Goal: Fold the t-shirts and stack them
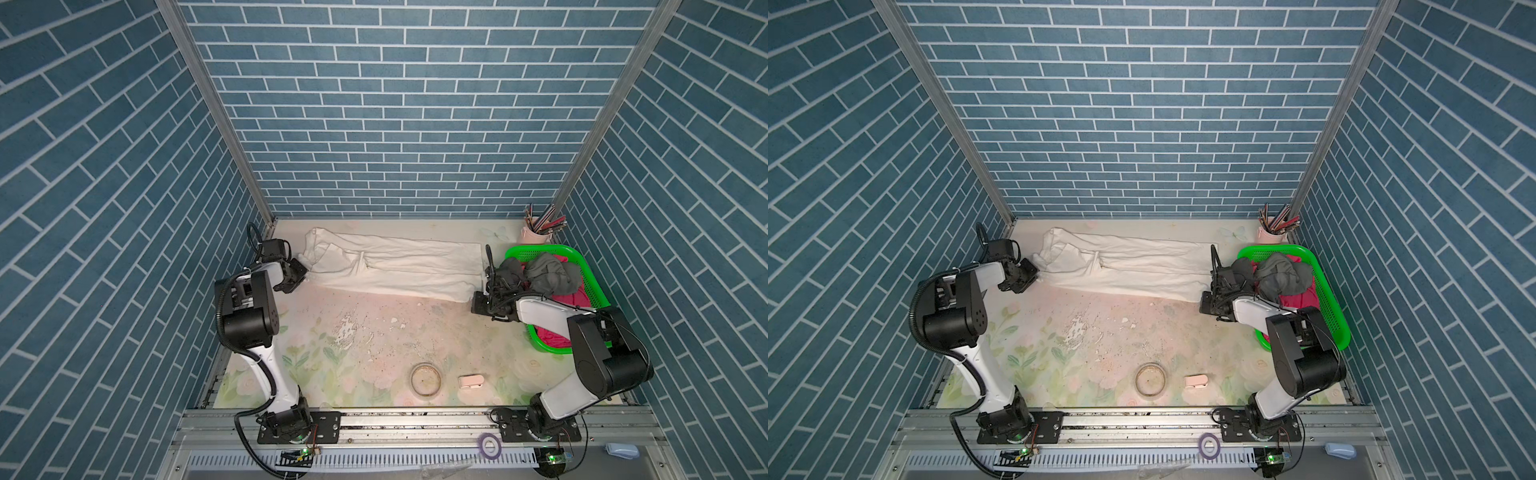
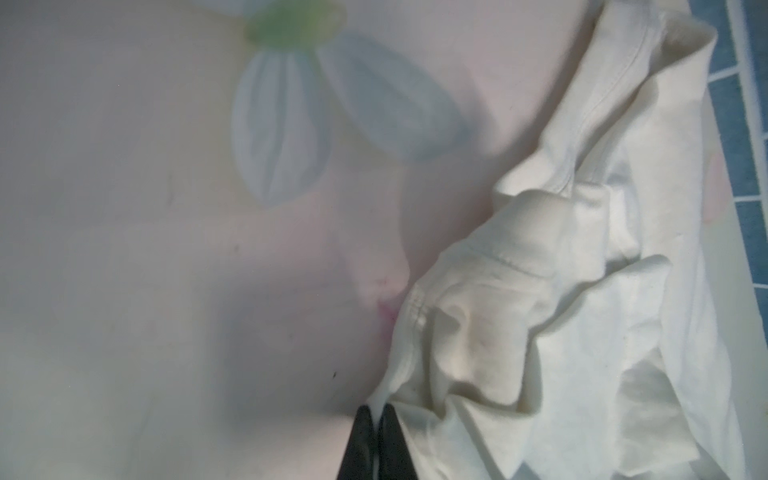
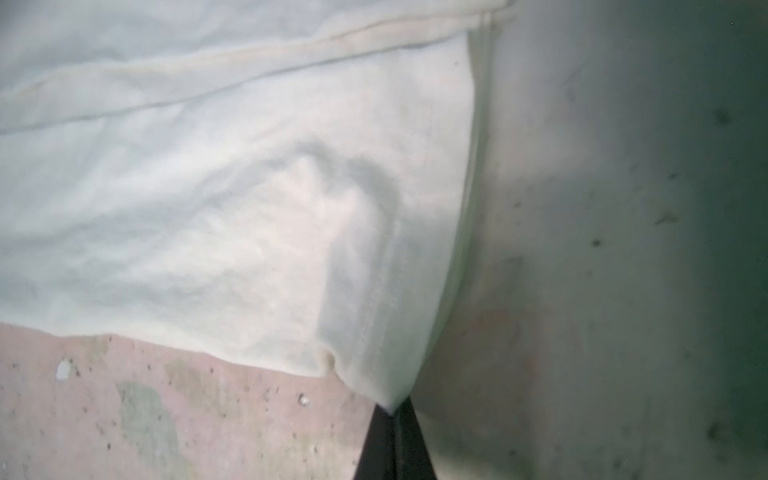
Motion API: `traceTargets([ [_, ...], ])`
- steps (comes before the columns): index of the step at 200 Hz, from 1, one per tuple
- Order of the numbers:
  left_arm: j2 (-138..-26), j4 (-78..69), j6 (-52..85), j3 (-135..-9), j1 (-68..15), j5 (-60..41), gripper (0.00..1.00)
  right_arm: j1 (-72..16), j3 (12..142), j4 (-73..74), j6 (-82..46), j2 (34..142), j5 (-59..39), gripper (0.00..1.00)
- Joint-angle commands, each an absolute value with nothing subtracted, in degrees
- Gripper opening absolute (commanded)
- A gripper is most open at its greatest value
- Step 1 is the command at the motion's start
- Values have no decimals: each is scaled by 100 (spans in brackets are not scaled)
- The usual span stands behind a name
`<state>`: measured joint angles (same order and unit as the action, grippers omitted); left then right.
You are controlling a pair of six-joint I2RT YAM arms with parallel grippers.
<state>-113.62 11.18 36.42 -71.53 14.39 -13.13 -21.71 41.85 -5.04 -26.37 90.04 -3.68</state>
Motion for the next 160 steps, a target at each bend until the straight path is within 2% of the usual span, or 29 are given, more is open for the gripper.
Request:
traceTargets([
  [1, -11742, 1286, 3576, -7659, 1468, -1158, 0, -2579, 3928, -844, -2936, 8645, -229, 0],
  [52, -12788, 1542, 3493, -9362, 1144, -1105, 0, -3955, 3706, -1169, -3880, 8112, 52, 0],
  [91, -13731, 2050, 3331, -10992, 859, -897, 0, -4867, 4043, -1121, -4332, 8643, 48, 0],
  [124, -14413, 2851, 3089, -12399, 703, -728, 0, -5169, 4713, -1653, -4040, 9087, -108, 23],
  [146, -14243, 3114, 2959, -12508, 736, -618, 0, -5135, 5315, -2347, -3526, 8792, 147, 46],
  [160, -13846, 3043, 2980, -12118, 807, -645, 28, -5006, 5821, -2771, -3057, 8695, 147, 59],
])
